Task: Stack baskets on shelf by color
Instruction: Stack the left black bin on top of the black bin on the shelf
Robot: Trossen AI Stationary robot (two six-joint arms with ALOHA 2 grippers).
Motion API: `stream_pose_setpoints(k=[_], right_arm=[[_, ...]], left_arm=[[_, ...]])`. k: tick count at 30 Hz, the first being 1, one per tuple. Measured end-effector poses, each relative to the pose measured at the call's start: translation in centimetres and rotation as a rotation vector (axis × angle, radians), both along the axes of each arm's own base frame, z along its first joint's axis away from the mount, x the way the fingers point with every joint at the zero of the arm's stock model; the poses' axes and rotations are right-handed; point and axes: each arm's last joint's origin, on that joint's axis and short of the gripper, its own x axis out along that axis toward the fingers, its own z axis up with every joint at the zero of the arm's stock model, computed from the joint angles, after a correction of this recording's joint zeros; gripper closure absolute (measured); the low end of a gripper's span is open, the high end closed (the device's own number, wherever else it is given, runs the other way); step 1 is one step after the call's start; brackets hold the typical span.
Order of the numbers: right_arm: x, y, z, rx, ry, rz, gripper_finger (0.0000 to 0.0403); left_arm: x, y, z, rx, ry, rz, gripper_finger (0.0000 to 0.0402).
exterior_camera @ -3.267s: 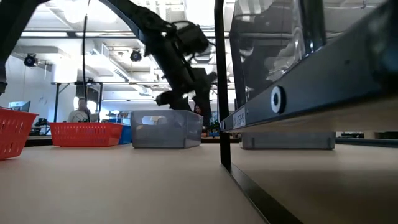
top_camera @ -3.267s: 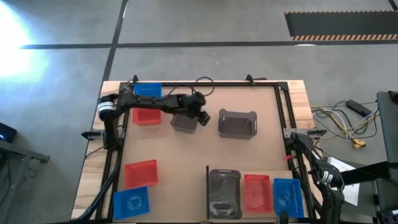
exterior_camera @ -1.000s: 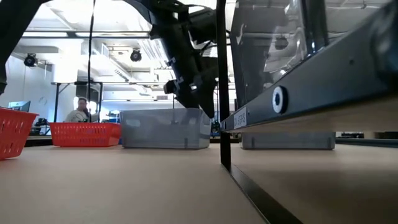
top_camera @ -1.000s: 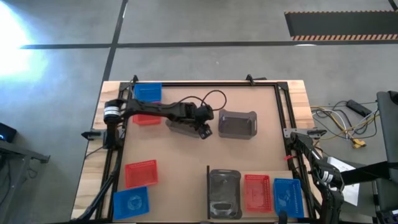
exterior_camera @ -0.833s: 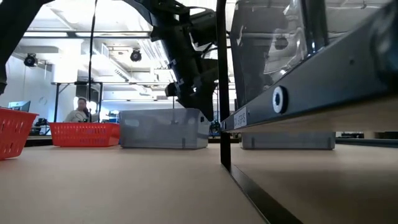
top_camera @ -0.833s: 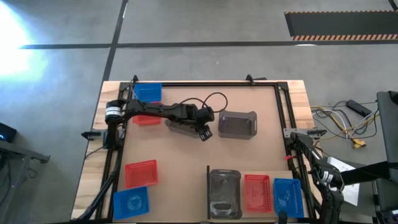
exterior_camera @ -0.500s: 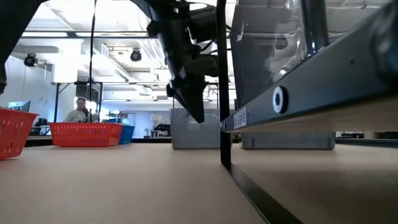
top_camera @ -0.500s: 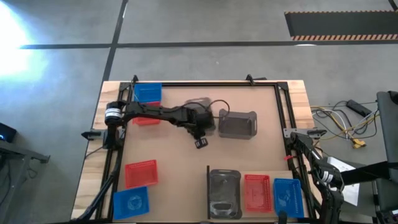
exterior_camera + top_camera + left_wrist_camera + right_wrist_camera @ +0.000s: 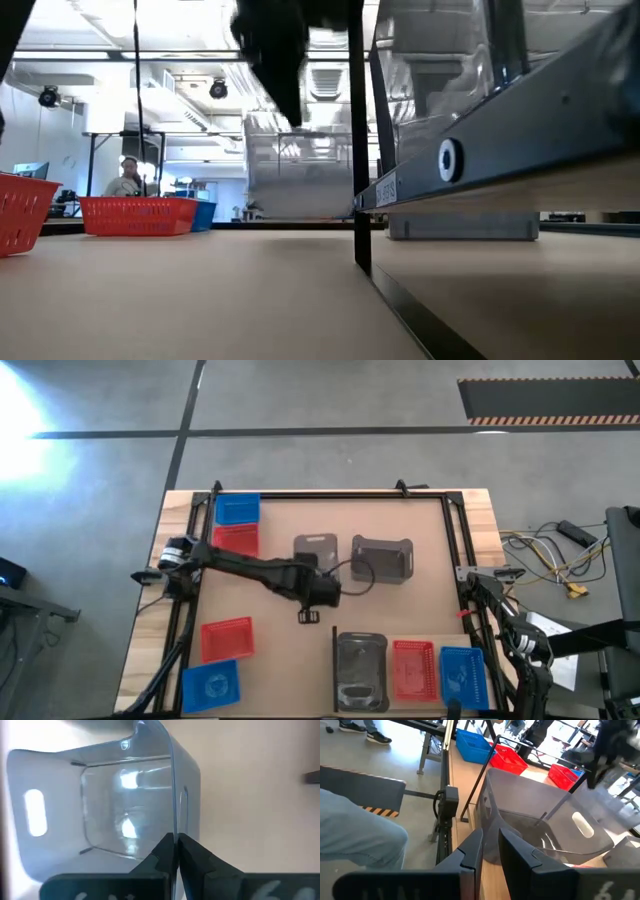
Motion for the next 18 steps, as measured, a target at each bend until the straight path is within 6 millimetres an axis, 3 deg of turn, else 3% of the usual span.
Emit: stream_pose_setpoints(k=[10, 18], right_arm=[[0.0, 0.0, 0.0, -0.002, 0.0, 0.001, 0.0349], [0.0, 0.0, 0.0, -0.008, 0.002, 0.004, 0.0349]], left_arm=[[-1.3, -5.9, 8.5, -0.01, -0.287, -0.161, 0.0401], [-1.8, -11.8, 11.6, -0.16, -0.574, -0.331, 0.0401]])
